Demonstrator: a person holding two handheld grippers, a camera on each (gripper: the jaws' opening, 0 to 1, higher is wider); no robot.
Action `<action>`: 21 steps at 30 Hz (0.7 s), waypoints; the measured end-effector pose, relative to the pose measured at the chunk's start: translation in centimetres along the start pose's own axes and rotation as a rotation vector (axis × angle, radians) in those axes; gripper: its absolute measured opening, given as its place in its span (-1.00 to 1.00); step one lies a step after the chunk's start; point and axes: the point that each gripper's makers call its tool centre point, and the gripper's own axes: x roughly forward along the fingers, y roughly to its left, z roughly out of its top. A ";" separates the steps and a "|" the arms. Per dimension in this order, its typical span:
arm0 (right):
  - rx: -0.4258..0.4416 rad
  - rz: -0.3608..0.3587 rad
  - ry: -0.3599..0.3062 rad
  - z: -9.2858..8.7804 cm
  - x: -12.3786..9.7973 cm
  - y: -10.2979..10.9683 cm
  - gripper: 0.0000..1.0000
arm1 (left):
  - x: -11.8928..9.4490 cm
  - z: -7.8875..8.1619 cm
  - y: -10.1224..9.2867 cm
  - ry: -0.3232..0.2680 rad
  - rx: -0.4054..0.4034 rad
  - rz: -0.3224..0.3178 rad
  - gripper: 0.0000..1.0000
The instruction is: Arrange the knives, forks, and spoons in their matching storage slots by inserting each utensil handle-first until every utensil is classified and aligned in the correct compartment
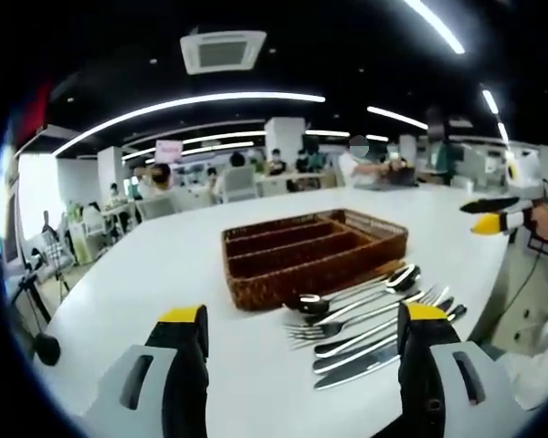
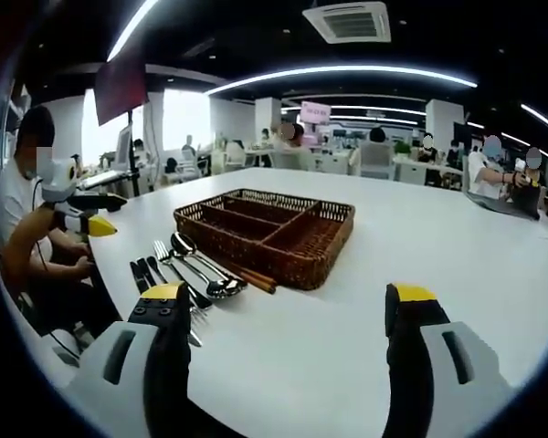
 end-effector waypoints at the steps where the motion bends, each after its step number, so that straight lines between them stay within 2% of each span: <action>1: 0.002 0.002 0.002 0.0 0.0 0.0 0.82 | 0.0 0.0 0.0 0.000 0.000 -0.002 0.72; 21: -0.018 0.052 0.005 0.0 1.2 1.7 0.80 | 0.9 -0.9 -0.9 0.018 -0.001 -0.050 0.65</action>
